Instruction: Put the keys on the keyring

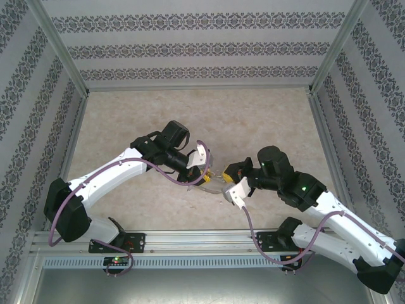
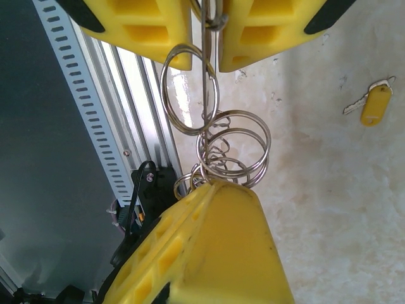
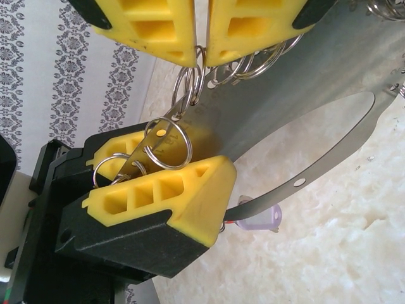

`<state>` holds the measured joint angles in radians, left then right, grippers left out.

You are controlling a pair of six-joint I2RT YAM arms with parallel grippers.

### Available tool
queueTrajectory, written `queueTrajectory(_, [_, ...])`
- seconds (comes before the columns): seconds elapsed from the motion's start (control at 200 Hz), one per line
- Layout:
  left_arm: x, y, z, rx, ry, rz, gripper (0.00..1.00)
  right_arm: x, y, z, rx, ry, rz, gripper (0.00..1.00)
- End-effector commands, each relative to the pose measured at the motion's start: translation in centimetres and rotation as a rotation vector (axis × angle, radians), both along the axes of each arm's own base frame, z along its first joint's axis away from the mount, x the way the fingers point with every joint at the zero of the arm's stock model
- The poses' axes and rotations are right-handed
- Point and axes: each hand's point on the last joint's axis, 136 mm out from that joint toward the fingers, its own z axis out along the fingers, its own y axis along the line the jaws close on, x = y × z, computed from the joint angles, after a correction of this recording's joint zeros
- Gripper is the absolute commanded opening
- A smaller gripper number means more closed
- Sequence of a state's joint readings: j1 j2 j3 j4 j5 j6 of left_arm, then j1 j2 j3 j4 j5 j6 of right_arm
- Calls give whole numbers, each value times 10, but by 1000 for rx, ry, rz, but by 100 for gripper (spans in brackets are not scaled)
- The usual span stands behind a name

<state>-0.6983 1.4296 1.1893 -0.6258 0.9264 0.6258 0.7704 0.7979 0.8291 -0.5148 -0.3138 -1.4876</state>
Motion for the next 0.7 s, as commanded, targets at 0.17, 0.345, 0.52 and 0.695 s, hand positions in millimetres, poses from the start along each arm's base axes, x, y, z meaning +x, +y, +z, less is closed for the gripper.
queueTrajectory(0.17, [-7,-7,26,-104,-65,-69,0,2,5,-3,19,4,-8,12])
queueTrajectory(0.345, [-8,-7,26,-105,-67,-74,0,4,6,1,33,-14,-12,12])
queueTrajectory(0.52, [-8,-9,27,-107,-66,-81,0,4,8,1,32,-13,-7,12])
queueTrajectory(0.695, [-8,-9,27,-105,-68,-83,0,6,7,0,27,-21,-14,9])
